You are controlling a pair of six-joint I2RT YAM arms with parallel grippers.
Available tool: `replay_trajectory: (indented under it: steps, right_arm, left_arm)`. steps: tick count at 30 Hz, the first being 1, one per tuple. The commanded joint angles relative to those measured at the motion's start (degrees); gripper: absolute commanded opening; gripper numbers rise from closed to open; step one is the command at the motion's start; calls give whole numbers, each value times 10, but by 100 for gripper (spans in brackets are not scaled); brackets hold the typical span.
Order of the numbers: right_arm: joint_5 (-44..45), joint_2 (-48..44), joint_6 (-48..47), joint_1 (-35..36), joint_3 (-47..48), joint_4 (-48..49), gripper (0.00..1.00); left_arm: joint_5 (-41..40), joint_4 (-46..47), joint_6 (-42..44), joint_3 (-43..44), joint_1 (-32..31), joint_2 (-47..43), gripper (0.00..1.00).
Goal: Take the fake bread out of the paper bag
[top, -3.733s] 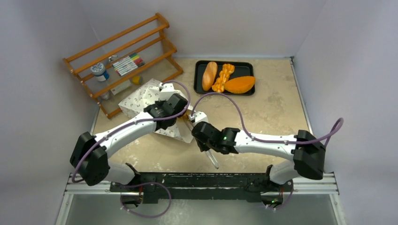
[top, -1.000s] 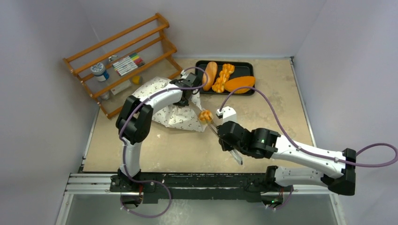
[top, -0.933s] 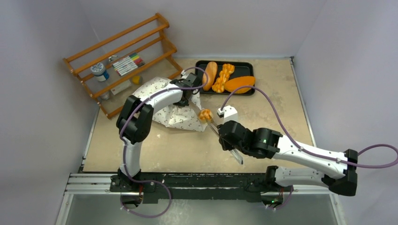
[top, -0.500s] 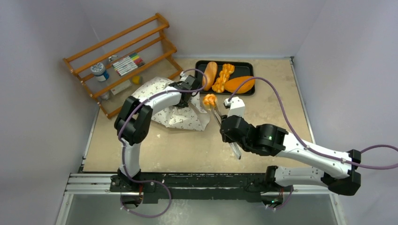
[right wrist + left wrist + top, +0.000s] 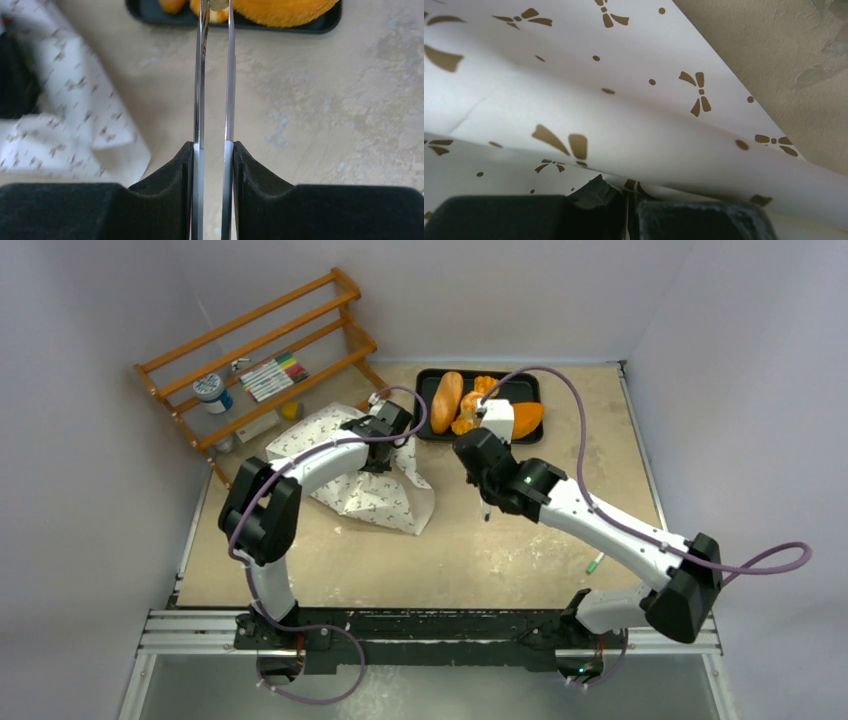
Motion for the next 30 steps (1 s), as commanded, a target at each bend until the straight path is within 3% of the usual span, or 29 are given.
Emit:
replay_trajectory:
  steps: [1, 12, 19, 30]
  right_arm:
    - [-6, 36, -75, -89, 25, 140, 2]
    - [-72, 190, -123, -282, 55, 259, 1]
    - [-95, 269, -135, -322, 118, 264, 1]
    - [-122, 314, -138, -344, 145, 277, 3]
  left_arm:
    - [4, -3, 0, -10, 11, -62, 3]
    - [47, -10, 4, -10, 11, -130, 3]
    - [52, -9, 4, -10, 11, -147, 3]
    - [51, -7, 4, -24, 11, -154, 3]
